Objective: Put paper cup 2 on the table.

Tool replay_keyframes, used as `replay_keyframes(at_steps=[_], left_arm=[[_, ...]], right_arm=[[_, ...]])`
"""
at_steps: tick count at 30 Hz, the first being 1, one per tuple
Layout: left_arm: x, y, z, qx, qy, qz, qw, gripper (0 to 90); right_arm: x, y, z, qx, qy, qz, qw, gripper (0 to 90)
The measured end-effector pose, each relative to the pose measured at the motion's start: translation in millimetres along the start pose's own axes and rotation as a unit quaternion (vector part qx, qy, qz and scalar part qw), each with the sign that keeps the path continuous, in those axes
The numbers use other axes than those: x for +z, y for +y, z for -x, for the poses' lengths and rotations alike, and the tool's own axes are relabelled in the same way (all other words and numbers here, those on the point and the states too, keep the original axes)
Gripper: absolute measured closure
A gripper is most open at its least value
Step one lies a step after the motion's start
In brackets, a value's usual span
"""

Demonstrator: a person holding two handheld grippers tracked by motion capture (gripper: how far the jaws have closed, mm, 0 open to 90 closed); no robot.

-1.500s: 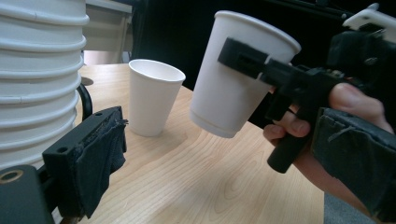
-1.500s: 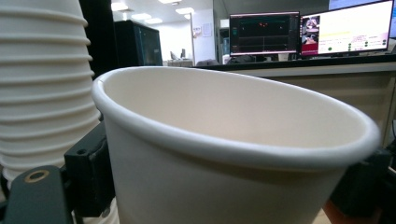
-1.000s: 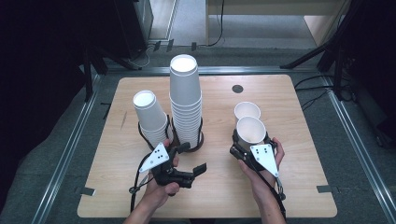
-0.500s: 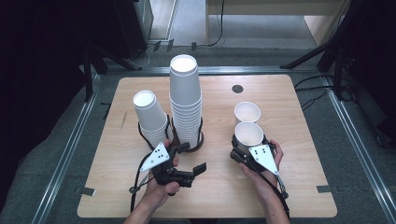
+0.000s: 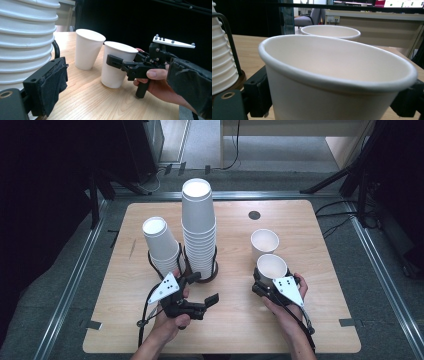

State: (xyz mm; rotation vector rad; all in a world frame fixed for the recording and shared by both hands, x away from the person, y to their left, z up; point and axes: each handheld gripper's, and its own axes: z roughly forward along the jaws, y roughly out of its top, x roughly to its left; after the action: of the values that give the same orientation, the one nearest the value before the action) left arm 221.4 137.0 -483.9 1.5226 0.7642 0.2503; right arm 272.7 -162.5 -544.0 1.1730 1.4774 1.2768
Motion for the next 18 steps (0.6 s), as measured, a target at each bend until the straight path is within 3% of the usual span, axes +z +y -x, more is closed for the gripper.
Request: replay_keyframes(at_steps=[13,18], left_arm=[[1.3,-2.3,-0.9,-0.002,0.003,-0.004,1.0,3.5],[1.0,-2.5,-0.9,-0.001,0.004,-0.006,1.0,3.4]], right_arm=[[-6.3,-3.8,4.6,0.002,0.019,-0.011,0.9998,8.7],[-10.0,-8.0,8.7,0.01,0.034,-0.028,0.999,0.0]])
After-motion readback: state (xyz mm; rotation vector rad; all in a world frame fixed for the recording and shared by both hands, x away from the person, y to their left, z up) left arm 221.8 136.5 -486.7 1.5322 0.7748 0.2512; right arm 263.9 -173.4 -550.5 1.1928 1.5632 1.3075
